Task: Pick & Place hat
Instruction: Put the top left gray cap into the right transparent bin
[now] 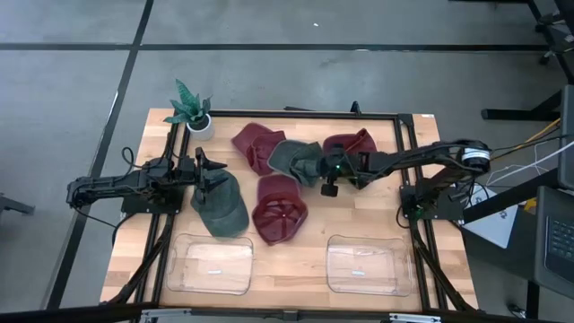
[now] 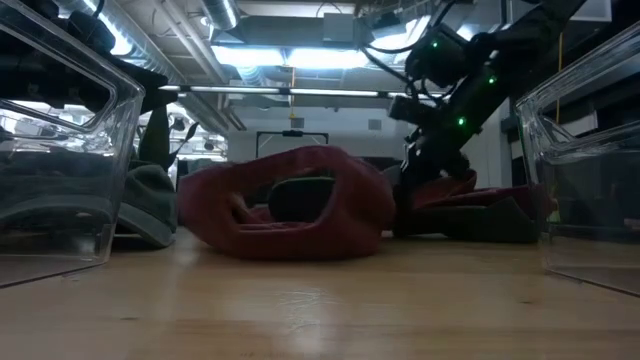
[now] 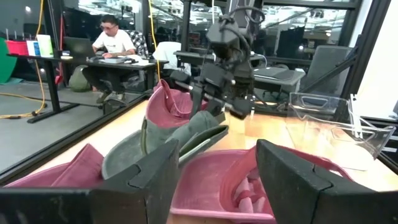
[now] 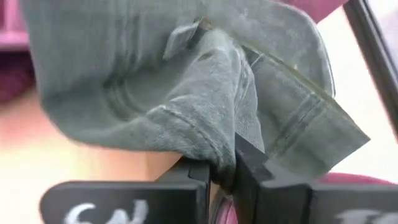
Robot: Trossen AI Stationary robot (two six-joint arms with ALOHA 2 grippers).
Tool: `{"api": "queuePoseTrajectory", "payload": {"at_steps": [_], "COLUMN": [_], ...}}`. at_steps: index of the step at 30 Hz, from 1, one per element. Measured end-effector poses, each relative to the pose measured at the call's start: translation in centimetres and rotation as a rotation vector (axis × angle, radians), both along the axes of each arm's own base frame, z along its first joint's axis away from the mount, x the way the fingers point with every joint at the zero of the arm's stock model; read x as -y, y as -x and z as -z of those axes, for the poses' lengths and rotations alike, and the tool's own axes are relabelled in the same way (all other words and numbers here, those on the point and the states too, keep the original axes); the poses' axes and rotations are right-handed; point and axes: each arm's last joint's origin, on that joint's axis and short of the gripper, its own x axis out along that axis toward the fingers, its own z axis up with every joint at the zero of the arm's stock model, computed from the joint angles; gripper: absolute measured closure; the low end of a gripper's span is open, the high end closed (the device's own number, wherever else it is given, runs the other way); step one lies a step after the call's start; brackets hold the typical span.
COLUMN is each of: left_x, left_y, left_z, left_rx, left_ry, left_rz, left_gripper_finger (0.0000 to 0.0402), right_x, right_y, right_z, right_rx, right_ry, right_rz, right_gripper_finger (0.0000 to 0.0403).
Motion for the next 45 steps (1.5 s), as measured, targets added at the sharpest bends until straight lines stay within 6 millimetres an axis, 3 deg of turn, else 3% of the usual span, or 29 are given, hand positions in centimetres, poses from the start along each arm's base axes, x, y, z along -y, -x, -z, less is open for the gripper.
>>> {"api": "queuePoseTrajectory", "payload": {"at_steps": [10, 18, 25, 32, 45], "left_x": [0.0, 0.0, 0.0, 0.0, 0.0], "left_y": [0.0, 0.0, 0.0, 0.0, 0.0], "left_z": [0.0, 0.0, 0.0, 0.0, 0.0], "left_rx": [0.000, -0.001, 0.000, 0.000, 0.000], "left_ry": [0.000, 0.000, 0.000, 0.000, 0.000], "left_rz": [0.003, 0.003, 0.003, 0.003, 0.003], "left_gripper_finger": [0.0192, 0.0192, 0.0192, 0.0192, 0.0192], "right_x": [0.8, 1.6, 1.3, 1.7, 2.3], "right_y": [-0.1, -1.3, -1.8, -2.4, -2.4], "right_z": [-3.0, -6.6, -8.4, -10.5, -12.6], "right_rx": [0.085, 0.169, 0.205, 0.332, 0.383], "right_ry": [-0.428, -0.723, -1.010, -1.162, -1.302], "right_rz": [0.055, -0.016, -0.144, -0.352, -0.496], "right_gripper_finger": [0.0369, 0.0369, 0.0369, 0.0369, 0.0369]}}
